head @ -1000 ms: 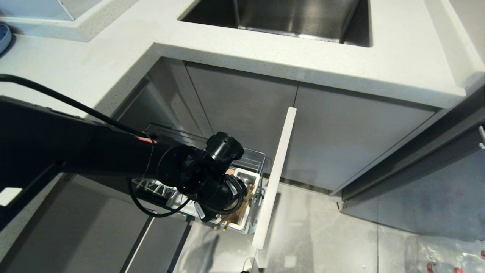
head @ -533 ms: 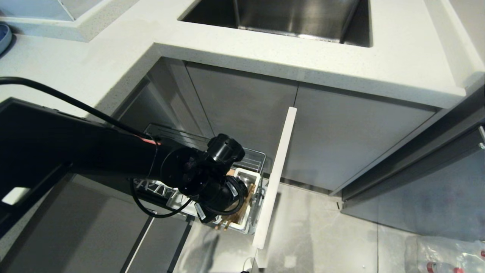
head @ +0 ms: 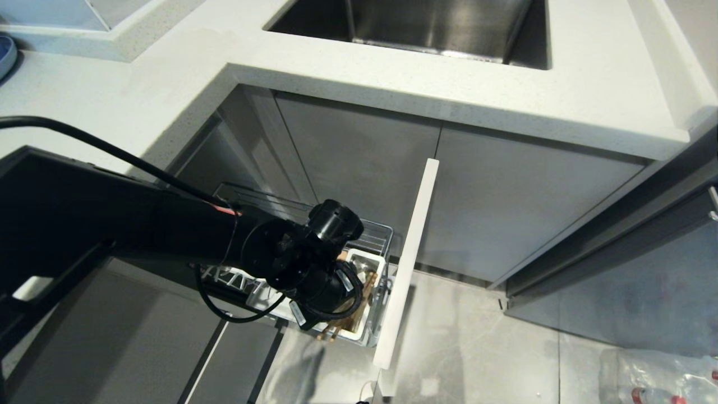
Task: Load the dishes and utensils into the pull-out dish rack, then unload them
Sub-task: Take the spoon out of the cupboard
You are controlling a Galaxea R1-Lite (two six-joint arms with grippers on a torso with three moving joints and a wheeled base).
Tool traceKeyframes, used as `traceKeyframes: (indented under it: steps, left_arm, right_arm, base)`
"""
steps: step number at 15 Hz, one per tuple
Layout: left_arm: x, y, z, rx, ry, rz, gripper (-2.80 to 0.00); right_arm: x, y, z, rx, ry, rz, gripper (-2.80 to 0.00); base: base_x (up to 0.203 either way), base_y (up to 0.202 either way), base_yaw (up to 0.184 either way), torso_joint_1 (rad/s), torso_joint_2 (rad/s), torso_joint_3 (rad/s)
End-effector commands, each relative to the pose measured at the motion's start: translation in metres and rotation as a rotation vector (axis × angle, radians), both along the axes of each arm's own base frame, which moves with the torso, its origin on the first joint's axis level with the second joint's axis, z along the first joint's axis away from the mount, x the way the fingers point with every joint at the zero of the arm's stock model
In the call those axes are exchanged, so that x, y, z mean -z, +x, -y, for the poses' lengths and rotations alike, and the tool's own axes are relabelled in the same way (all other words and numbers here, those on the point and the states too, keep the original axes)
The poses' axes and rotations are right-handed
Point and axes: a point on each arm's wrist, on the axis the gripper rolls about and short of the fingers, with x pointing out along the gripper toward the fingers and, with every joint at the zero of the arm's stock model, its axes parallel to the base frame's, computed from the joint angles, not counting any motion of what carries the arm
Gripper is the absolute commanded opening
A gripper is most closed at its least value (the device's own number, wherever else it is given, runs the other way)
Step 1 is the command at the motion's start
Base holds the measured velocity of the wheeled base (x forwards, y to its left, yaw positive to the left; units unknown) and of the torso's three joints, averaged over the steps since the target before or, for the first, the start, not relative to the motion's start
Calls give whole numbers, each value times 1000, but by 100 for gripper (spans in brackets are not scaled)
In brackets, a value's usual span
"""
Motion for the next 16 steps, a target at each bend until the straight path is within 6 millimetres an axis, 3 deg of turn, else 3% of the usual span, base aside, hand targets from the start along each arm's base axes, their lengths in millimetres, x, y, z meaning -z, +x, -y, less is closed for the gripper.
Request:
traceKeyframes:
  steps: [1,8,16]
  left_arm:
    - [1,0,0,-6,2,-5,-280]
    - [0,-1,0,-3,0,-2,-280]
    - [-45,-16,-13,-2,-69,99,-280]
  right_arm:
    - [0,0,0,-1,0,-2,-280]
    - [0,0,0,-1,0,-2,-280]
    - [0,0,0,-1,0,-2,-280]
  base:
    - [0,0,0,0,0,0]
    - [0,0,0,0,0,0]
    - [0,0,0,0,0,0]
